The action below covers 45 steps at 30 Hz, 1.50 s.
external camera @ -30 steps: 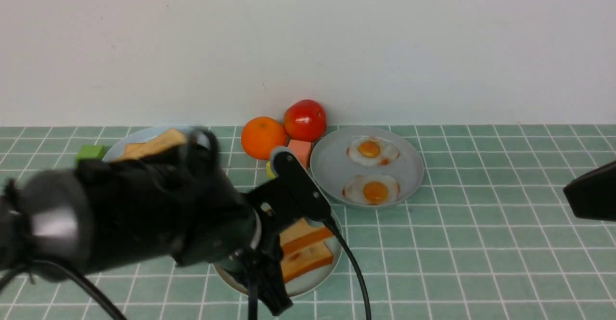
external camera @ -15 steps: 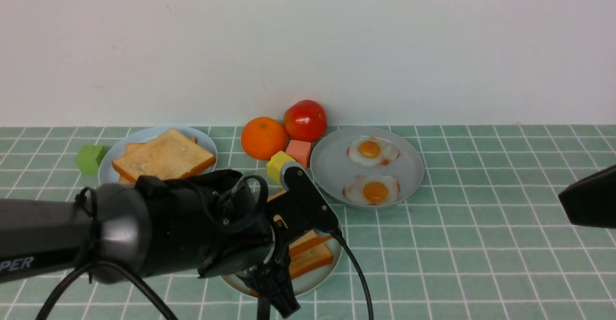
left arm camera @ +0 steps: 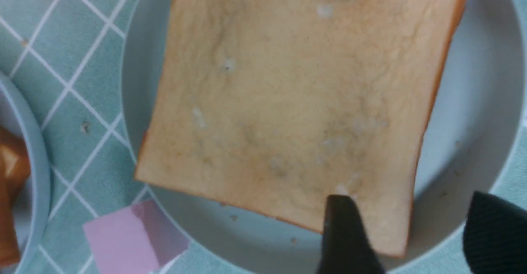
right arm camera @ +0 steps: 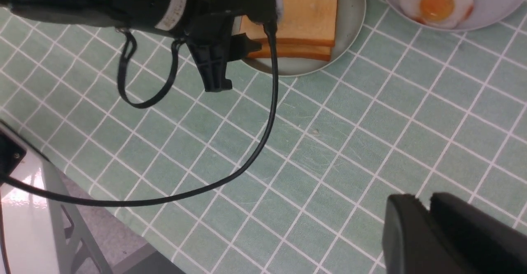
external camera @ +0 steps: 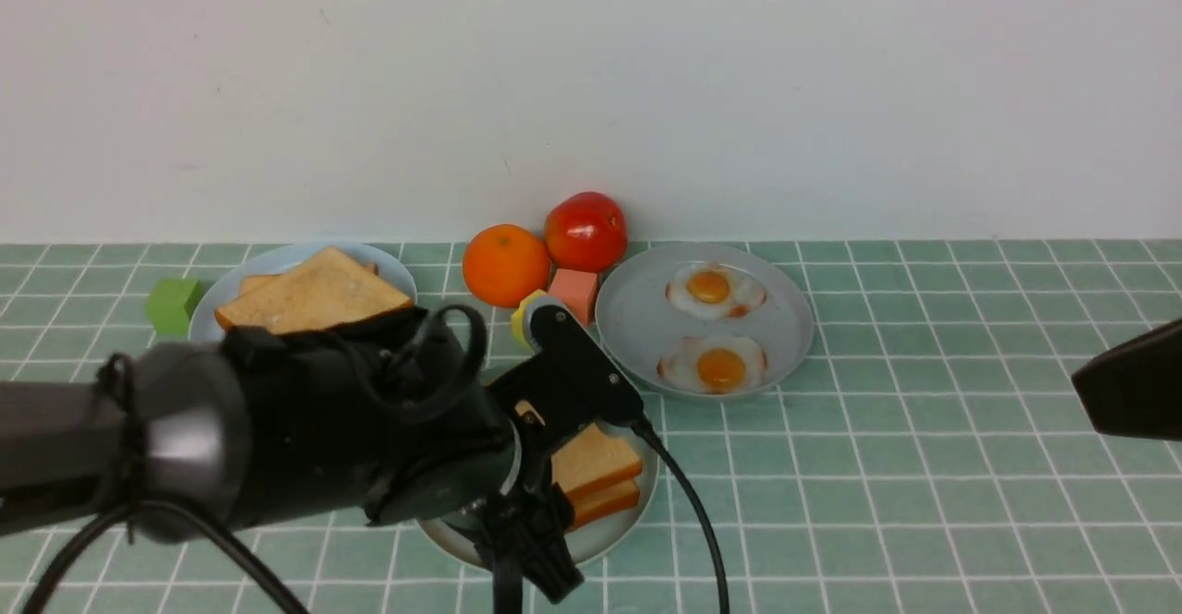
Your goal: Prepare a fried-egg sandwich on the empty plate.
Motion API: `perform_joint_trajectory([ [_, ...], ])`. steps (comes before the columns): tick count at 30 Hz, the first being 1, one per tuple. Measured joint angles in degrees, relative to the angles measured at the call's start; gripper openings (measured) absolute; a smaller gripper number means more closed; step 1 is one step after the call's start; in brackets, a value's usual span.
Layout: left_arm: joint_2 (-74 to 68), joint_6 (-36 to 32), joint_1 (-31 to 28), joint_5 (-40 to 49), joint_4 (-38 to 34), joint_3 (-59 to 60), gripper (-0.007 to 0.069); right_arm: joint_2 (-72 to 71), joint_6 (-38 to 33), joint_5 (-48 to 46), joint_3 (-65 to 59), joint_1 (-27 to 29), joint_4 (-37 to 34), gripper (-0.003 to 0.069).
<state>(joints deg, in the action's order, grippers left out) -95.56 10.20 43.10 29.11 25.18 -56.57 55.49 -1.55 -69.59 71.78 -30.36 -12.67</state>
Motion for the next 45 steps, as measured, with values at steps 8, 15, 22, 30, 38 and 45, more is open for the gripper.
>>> perform_joint_trajectory([
  [8,14.2,1.9,2.0,6.0,-7.7,0.1,0.0347,-1.5,0.8,0.0,-0.1,0.0,1.8,0.0106],
  [15,43.9,9.1,4.2,-0.1,-11.7,6.2,-0.0009,-10.6,8.1,-2.4,-2.4,0.0,12.1,0.0104],
  [22,78.5,11.8,4.2,-17.1,-12.1,30.1,-0.0013,-28.7,17.2,-1.9,-15.7,0.0,21.5,-0.0001],
  [30,90.9,12.4,4.2,-22.0,-11.6,44.7,-0.0013,-40.4,28.6,12.1,-29.9,0.0,26.7,-0.0008],
  [38,91.0,12.5,4.2,-21.7,-11.5,50.4,-0.0013,-41.1,33.7,34.7,-40.7,0.0,30.7,0.0],
  [45,91.0,12.5,4.2,-18.0,-11.5,51.7,-0.0013,-41.1,34.4,39.2,-45.8,0.0,31.2,0.0003],
])
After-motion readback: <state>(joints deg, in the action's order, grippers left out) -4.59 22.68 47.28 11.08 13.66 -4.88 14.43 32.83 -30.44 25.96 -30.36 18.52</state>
